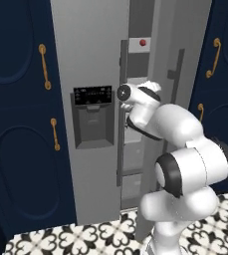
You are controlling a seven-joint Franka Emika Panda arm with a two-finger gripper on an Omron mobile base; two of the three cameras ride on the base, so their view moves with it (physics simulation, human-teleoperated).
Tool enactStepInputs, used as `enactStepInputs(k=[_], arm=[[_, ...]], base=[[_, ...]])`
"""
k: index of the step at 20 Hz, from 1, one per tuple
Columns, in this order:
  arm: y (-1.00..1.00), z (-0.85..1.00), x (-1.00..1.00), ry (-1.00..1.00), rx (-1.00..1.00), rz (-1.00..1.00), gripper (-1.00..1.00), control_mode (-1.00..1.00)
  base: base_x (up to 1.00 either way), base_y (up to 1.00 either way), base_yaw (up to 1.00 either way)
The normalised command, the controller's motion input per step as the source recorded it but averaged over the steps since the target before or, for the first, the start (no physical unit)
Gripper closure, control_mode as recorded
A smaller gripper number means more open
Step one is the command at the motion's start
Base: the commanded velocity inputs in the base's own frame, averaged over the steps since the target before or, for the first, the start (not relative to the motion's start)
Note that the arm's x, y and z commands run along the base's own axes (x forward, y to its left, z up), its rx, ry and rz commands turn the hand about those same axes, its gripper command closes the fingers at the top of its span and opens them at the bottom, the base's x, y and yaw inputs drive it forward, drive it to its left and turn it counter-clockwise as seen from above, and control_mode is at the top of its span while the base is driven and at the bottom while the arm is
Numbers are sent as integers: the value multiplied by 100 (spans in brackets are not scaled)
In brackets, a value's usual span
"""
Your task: Take the strawberry from the fridge and place it on top of the pancake, located on the dining counter.
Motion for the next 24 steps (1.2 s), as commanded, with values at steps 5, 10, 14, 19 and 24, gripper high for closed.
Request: enactStepInputs(k=[5,10,14,19,24], arm=[[-81,0,-32,-10,0,-15,-100,-100],[-97,0,-48,-5,0,-20,-100,-100],[-100,0,-51,0,2,-22,-100,-100],[-100,0,-37,0,5,-23,-100,-100],[-100,0,-24,-6,3,-20,-100,-100]], base=[[0,0,0],[0,0,0],[0,0,0],[0,0,0],[0,0,0]])
